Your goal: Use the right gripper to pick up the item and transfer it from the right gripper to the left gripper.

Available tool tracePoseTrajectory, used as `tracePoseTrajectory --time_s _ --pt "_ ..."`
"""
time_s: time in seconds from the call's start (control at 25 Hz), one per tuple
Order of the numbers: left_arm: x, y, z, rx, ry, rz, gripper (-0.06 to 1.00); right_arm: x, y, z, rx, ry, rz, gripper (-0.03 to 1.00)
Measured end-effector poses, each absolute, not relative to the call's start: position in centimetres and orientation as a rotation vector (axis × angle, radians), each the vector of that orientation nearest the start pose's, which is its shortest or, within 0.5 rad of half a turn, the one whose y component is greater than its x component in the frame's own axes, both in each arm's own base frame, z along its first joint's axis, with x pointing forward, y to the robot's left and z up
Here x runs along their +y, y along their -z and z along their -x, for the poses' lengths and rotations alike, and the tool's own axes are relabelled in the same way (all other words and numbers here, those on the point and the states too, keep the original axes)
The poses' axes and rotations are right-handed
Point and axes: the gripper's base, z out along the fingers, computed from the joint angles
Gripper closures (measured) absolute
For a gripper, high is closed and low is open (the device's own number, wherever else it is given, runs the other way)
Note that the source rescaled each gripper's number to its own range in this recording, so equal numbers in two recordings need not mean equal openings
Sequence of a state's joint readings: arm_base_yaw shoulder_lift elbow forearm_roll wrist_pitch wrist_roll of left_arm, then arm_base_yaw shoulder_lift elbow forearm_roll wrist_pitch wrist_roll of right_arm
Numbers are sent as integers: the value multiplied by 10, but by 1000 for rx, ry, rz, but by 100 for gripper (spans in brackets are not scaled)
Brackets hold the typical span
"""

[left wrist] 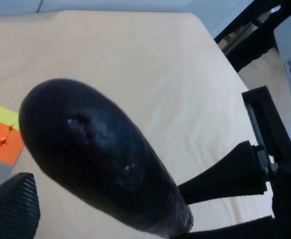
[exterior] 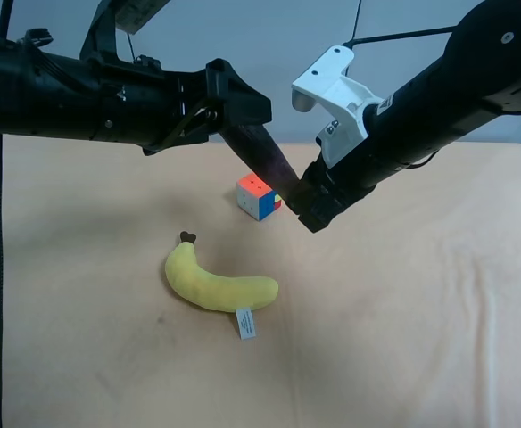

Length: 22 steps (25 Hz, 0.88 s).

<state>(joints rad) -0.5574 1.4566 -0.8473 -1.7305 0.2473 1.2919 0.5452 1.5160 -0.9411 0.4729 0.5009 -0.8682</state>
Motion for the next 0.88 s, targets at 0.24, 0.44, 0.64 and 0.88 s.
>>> tracePoseTrajectory --time_s 0.24,0.44,0.64,0.88 --pt "-187 -251 -260 2165 833 -279 9 176 -237 -252 2161 -317 1272 97" --pt "-189 -243 -265 2187 802 -288 9 176 -237 -252 2161 -317 1272 97" --pt "-197 -240 -274 2190 821 -308 9 176 -237 -252 2161 -317 1272 97" --pt "-201 -243 -279 2174 841 -317 9 176 -237 -252 2161 -317 1271 97"
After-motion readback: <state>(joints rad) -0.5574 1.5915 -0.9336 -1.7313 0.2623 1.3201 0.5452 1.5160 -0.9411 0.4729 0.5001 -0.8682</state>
